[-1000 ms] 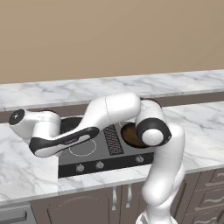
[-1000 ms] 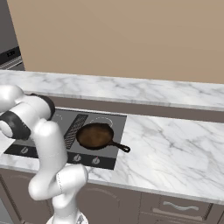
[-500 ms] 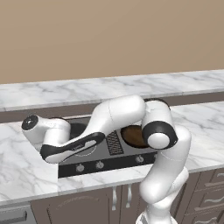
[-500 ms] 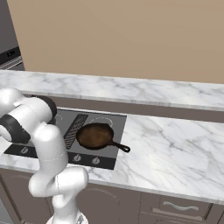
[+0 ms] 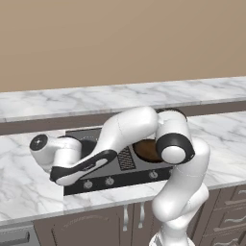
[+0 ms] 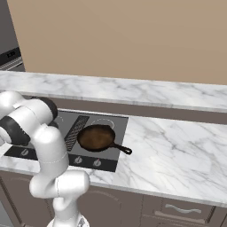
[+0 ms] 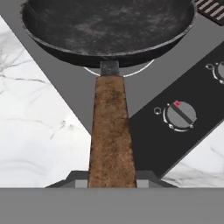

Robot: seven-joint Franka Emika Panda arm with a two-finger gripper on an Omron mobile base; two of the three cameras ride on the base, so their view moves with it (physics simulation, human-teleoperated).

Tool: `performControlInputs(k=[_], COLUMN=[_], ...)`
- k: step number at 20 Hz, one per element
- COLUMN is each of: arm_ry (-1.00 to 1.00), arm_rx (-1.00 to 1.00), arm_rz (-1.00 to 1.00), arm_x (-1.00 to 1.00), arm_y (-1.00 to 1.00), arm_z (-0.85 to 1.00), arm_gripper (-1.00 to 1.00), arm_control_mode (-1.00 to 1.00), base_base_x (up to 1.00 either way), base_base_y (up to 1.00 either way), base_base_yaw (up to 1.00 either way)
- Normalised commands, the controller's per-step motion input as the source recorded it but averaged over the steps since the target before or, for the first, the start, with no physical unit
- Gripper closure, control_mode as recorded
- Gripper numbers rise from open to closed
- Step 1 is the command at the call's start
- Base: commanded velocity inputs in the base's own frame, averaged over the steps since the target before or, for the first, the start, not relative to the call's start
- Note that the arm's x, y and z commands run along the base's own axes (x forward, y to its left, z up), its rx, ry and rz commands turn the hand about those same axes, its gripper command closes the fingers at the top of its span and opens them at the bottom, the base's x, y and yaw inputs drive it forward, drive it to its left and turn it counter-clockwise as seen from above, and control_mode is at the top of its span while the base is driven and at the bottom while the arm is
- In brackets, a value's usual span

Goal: Place both pans onto different burners. Then place the mushroom and the steak on different pans.

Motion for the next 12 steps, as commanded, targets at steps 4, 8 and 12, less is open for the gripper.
performControlInputs(k=[4, 8, 12], arm_ry=[0.0, 0.0, 0.0], arm_rx=[0.0, 0.0, -0.03], arm_rz=[0.0, -0.01, -0.01], arm_x=[0.03, 0.01, 0.13], arm_y=[0.0, 0.0, 0.0], arm_z=[-0.14, -0.19, -0.25], arm_gripper=[1.0, 1.0, 1.0], arm_control_mode=[-1.0, -1.0, -1.0], base_base_x=[0.0, 0.0, 0.0], base_base_y=[0.0, 0.0, 0.0], base_base_yaw=[0.0, 0.0, 0.0])
